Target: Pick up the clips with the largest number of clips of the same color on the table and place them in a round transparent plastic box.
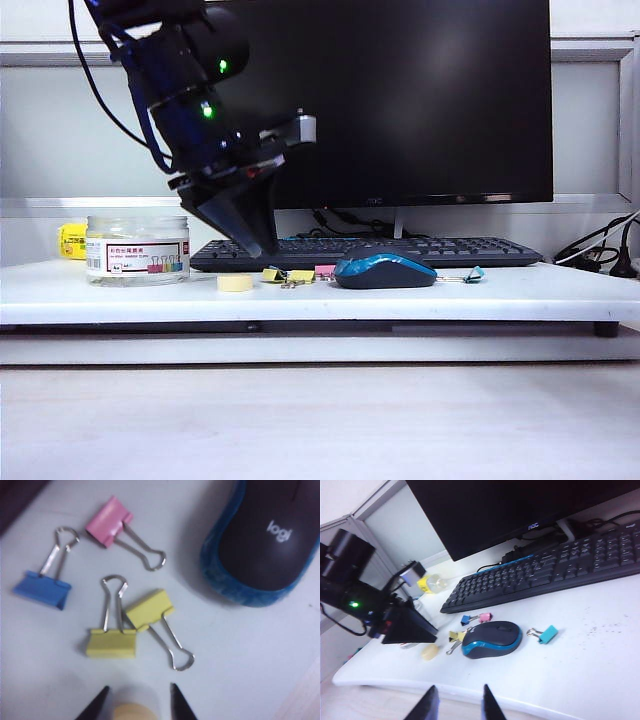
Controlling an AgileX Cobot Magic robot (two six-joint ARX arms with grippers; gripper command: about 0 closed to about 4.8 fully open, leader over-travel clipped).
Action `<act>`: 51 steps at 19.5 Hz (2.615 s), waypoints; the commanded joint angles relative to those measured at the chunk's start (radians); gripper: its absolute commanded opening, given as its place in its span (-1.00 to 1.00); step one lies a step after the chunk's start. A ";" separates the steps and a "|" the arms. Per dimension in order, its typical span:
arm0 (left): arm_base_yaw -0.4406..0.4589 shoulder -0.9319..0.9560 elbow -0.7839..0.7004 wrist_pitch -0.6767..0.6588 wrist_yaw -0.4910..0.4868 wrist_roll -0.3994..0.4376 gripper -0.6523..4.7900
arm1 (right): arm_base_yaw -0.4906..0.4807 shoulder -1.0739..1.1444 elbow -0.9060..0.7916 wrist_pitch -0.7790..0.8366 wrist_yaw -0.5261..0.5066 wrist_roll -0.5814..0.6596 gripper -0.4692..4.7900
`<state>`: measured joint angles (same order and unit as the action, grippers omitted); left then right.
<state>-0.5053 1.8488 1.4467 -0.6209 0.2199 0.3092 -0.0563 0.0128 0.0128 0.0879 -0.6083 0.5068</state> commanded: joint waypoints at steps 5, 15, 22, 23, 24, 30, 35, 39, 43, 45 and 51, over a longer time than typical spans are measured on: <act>-0.002 0.002 0.003 0.010 0.009 -0.007 -0.18 | 0.034 0.002 0.048 -0.062 0.023 -0.033 -0.22; -0.002 0.018 0.003 0.034 0.010 -0.011 -0.18 | 0.103 0.226 0.225 -0.166 0.138 -0.119 -0.20; -0.002 0.033 0.007 0.063 0.010 0.000 -0.17 | 0.127 0.422 0.369 -0.118 0.135 -0.157 -0.20; -0.002 0.033 0.007 0.068 0.010 0.008 -0.16 | 0.127 0.426 0.377 -0.117 0.135 -0.164 -0.20; -0.002 0.034 0.007 0.069 0.009 0.016 -0.14 | 0.127 0.426 0.380 -0.112 0.135 -0.168 -0.20; -0.002 0.052 0.007 0.076 -0.015 0.058 -0.04 | 0.127 0.425 0.380 -0.113 0.135 -0.171 -0.21; -0.001 0.054 0.007 0.088 -0.021 0.068 -0.05 | 0.134 0.425 0.380 -0.119 0.069 -0.203 -0.20; -0.001 0.073 0.007 0.087 -0.013 0.069 -0.05 | 0.192 0.438 0.388 -0.177 0.156 -0.250 -0.08; -0.002 0.087 0.007 0.100 -0.014 0.076 -0.05 | 0.224 0.487 0.405 -0.188 0.164 -0.266 -0.05; -0.001 0.087 0.010 0.106 -0.014 0.077 -0.05 | 0.227 0.495 0.405 -0.187 0.165 -0.272 -0.05; -0.001 0.087 0.026 0.127 0.013 0.085 -0.05 | 0.227 0.499 0.405 -0.183 0.166 -0.280 -0.05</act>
<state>-0.5053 1.9381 1.4677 -0.5079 0.2226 0.3897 0.1707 0.5117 0.4110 -0.1116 -0.4442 0.2337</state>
